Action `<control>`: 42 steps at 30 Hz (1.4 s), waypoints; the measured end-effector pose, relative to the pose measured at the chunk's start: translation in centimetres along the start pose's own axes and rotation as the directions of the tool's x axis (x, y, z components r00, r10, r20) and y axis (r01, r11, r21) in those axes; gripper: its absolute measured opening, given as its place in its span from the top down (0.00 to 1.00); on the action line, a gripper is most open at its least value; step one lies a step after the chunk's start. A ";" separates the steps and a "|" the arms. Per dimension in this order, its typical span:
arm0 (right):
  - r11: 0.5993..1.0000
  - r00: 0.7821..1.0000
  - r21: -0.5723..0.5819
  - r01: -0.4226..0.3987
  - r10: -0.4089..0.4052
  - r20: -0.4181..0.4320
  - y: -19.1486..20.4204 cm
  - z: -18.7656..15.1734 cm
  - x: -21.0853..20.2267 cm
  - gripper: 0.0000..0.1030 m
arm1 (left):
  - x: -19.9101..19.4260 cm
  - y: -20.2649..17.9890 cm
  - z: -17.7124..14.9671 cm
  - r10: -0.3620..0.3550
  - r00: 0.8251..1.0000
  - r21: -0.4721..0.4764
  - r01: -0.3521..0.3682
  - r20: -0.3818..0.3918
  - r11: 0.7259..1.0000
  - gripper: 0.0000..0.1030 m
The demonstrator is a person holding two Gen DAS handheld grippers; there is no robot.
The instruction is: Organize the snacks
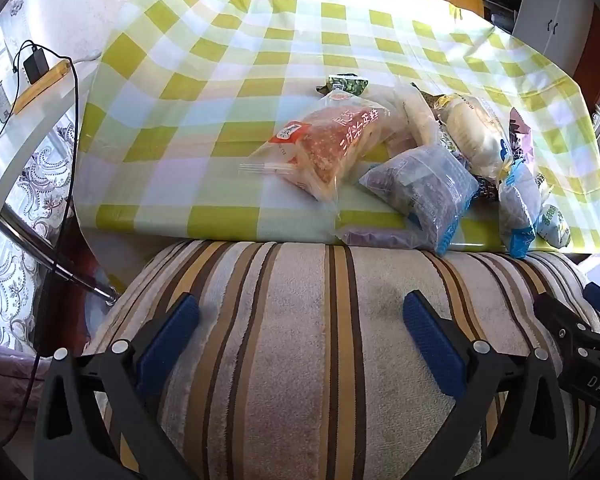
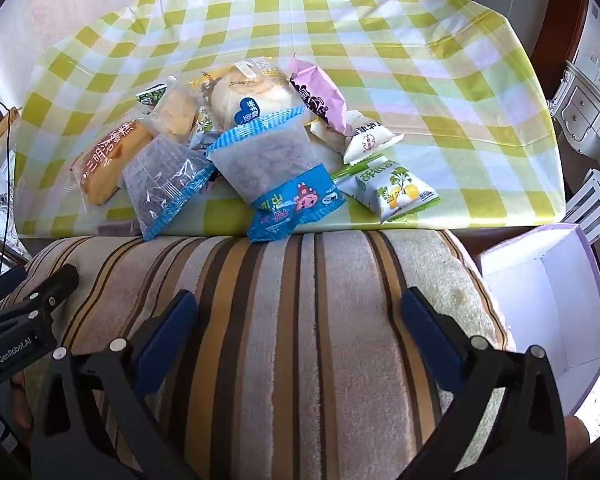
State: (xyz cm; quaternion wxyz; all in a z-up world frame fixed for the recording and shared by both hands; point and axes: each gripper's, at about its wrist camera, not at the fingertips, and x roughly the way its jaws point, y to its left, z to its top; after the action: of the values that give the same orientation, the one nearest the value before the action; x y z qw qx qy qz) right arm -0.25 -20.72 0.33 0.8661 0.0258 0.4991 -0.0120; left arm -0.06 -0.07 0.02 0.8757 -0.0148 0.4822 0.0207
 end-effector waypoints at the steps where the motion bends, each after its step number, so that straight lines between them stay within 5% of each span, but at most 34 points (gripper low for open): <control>1: 1.000 1.000 0.001 0.000 0.000 0.000 -0.1 0.0 0.0 0.01 | 0.0 0.0 0.0 -0.003 1.000 -0.002 0.003 0.001 1.000 0.04; 42: 1.000 1.000 -0.010 0.025 -0.025 0.010 0.2 -0.3 0.2 0.01 | 0.2 0.2 0.2 -0.008 1.000 0.001 0.008 0.014 1.000 0.05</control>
State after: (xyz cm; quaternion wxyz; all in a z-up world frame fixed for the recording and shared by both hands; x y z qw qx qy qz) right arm -0.41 -20.55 -0.01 0.8685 0.0150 0.4950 -0.0204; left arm 0.18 0.18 -0.10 0.8790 -0.0163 0.4762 0.0169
